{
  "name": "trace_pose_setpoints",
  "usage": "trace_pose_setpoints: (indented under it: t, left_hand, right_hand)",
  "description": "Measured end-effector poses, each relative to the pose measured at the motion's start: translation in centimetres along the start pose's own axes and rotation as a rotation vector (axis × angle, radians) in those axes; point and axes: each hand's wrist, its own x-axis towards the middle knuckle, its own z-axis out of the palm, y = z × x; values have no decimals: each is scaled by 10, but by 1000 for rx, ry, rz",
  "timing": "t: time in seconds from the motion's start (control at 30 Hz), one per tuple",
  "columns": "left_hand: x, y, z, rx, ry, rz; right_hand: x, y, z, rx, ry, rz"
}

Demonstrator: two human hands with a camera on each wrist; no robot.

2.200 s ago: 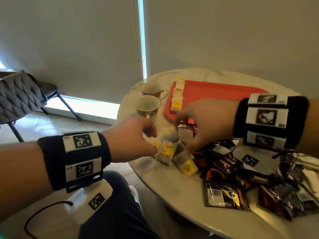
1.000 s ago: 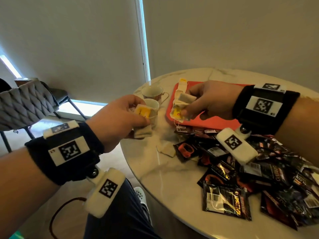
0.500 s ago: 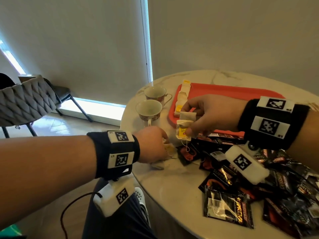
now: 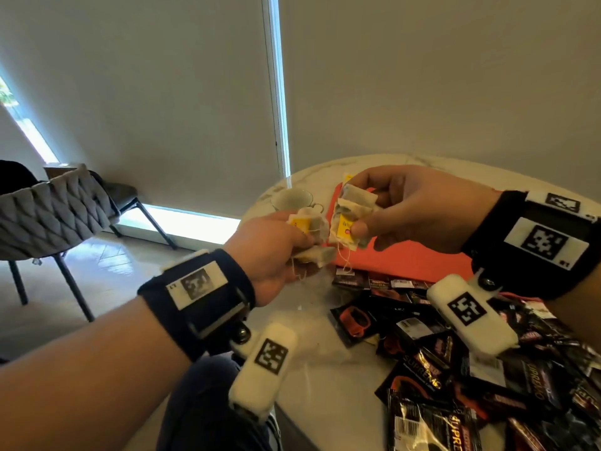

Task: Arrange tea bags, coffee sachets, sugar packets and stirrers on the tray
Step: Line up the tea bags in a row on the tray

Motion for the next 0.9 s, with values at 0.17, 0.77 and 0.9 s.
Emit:
trace_pose_setpoints:
  t: [0.17,0.77,0.9]
  left_hand:
    - [-4,0,17,-261,-124,-113]
    - [5,8,0,-260,-7,85]
    - [15,14,-9,-286,36,67]
  right_hand:
    - [4,3,7,-133,73,28]
    - [32,-3,3,-81,290,-56]
    - [41,-6,-5,77,325,-160]
